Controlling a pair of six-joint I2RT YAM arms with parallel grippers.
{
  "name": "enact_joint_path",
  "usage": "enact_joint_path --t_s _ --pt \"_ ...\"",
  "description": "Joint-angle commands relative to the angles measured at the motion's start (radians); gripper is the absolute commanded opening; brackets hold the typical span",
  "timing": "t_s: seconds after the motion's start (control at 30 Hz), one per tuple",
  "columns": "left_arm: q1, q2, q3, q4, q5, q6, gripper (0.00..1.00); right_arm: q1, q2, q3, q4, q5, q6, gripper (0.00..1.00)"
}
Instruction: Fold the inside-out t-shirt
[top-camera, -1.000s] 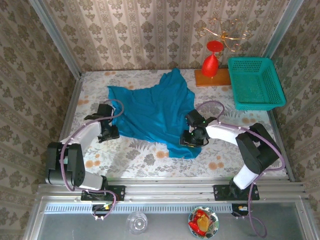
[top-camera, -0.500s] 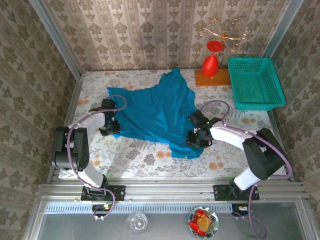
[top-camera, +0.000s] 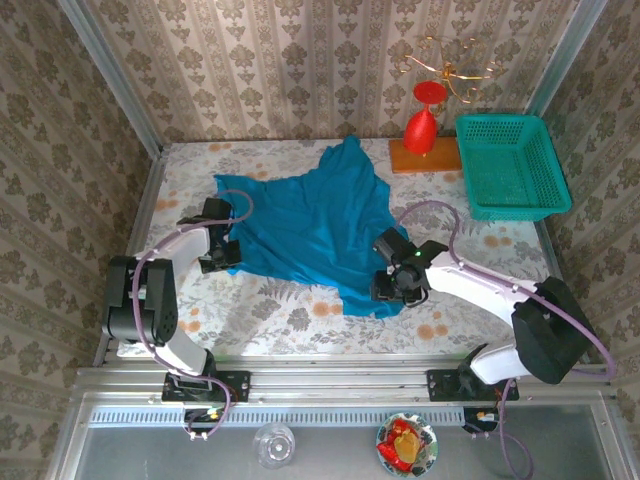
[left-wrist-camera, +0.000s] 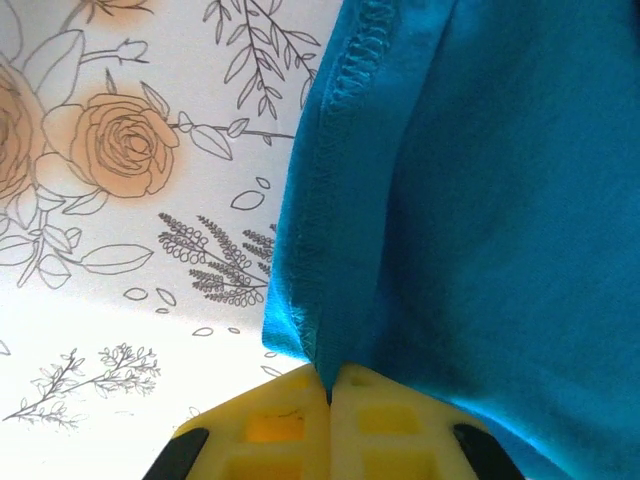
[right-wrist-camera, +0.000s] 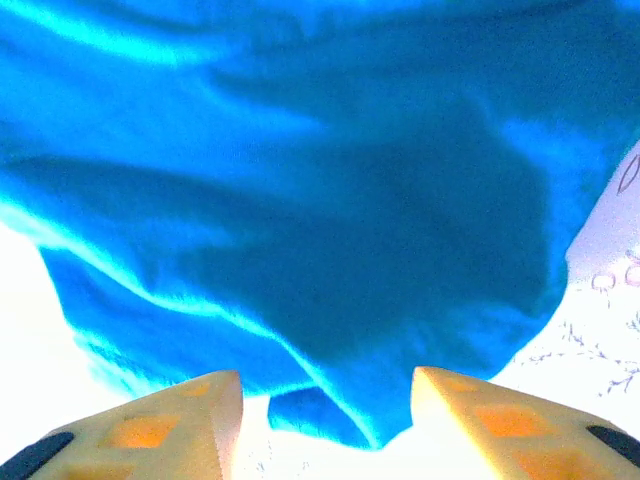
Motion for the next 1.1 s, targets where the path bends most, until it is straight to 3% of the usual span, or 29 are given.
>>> enact_joint_path --t_s 0.0,0.13,0.4,0.67,0.83,1.0,1.07 --pt "-0.007 -0.045 -0.017 -0.019 0.004 0.001 0.0 0.048 0.038 0.028 -0.071 0.068 0.007 0.53" --pt "-0.006 -0.081 -0.023 -0.027 -0.002 0.0 0.0 0.158 0.067 0.084 -0.118 0.193 0.038 0.53" --pt "-0.007 -0.169 -0.047 -0.011 0.014 0.01 0.0 0.324 0.237 0.266 -0.123 0.225 0.052 0.51" --pt "-0.006 -0.247 -0.068 -0.008 0.031 0.027 0.0 0.357 0.451 0.385 -0.16 0.279 0.058 0.48" --pt "-0.004 -0.257 -0.06 -0.019 0.032 0.03 0.0 0.353 0.491 0.359 -0.152 0.292 0.073 0.36" --pt "-0.003 -0.283 -0.048 -0.014 0.051 0.043 0.0 0.326 0.424 0.319 -0.149 0.327 0.077 0.04" --pt "-0.003 -0.305 -0.038 -0.007 0.066 0.068 0.0 0.292 0.346 0.316 -0.164 0.35 0.057 0.0"
